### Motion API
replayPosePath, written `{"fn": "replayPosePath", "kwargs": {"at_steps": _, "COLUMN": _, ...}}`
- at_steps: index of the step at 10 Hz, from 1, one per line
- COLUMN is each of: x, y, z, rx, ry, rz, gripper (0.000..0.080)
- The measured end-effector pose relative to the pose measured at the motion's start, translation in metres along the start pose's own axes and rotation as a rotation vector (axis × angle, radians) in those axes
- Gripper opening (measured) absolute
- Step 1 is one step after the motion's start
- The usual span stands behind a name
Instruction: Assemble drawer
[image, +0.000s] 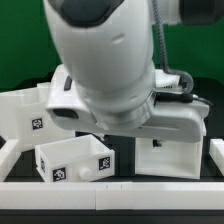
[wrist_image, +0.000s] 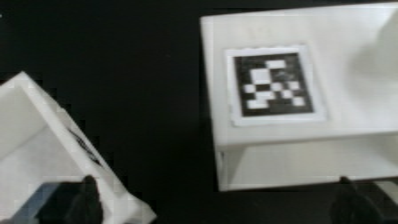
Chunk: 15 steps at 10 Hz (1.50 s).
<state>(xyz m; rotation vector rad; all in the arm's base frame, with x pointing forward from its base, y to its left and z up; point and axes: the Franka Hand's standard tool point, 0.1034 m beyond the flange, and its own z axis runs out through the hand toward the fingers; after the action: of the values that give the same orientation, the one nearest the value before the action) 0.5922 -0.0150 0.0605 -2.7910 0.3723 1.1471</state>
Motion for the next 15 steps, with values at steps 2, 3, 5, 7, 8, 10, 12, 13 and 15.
{"fn": "replayPosePath", "kwargs": {"at_steps": 2, "x": -0.012, "y": 0.007, "z": 0.013, "rx": -0.002, "ry": -0.089, "rz": 0.016, "gripper": 0.0649}}
{"fn": "replayPosePath", "kwargs": {"at_steps": 3, "x": -0.011, "y": 0.004, "z": 0.018, "rx": -0.004, "ry": -0.09, "rz": 0.014, "gripper": 0.0649}}
{"fn": "replayPosePath", "kwargs": {"at_steps": 5, "x": -0.007, "y": -0.006, "z": 0.026, "rx": -0.011, "ry": -0.072, "rz": 0.006, "gripper": 0.0649}}
{"fn": "replayPosePath", "kwargs": {"at_steps": 7, "x": -0.006, "y": -0.009, "z": 0.031, "rx": -0.016, "ry": -0.07, "rz": 0.004, "gripper": 0.0649}}
{"fn": "replayPosePath", "kwargs": {"at_steps": 8, "x": -0.006, "y": -0.009, "z": 0.033, "rx": -0.017, "ry": -0.074, "rz": 0.005, "gripper": 0.0649}}
{"fn": "replayPosePath", "kwargs": {"at_steps": 10, "x": -0.005, "y": -0.007, "z": 0.034, "rx": -0.017, "ry": -0.076, "rz": 0.007, "gripper": 0.0527}}
{"fn": "replayPosePath", "kwargs": {"at_steps": 12, "x": -0.005, "y": -0.006, "z": 0.034, "rx": -0.016, "ry": -0.076, "rz": 0.008, "gripper": 0.0389}}
{"fn": "replayPosePath", "kwargs": {"at_steps": 13, "x": -0.005, "y": -0.006, "z": 0.034, "rx": -0.015, "ry": -0.076, "rz": 0.009, "gripper": 0.0254}}
{"fn": "replayPosePath", "kwargs": {"at_steps": 15, "x": -0.005, "y": -0.005, "z": 0.033, "rx": -0.014, "ry": -0.076, "rz": 0.01, "gripper": 0.0069}}
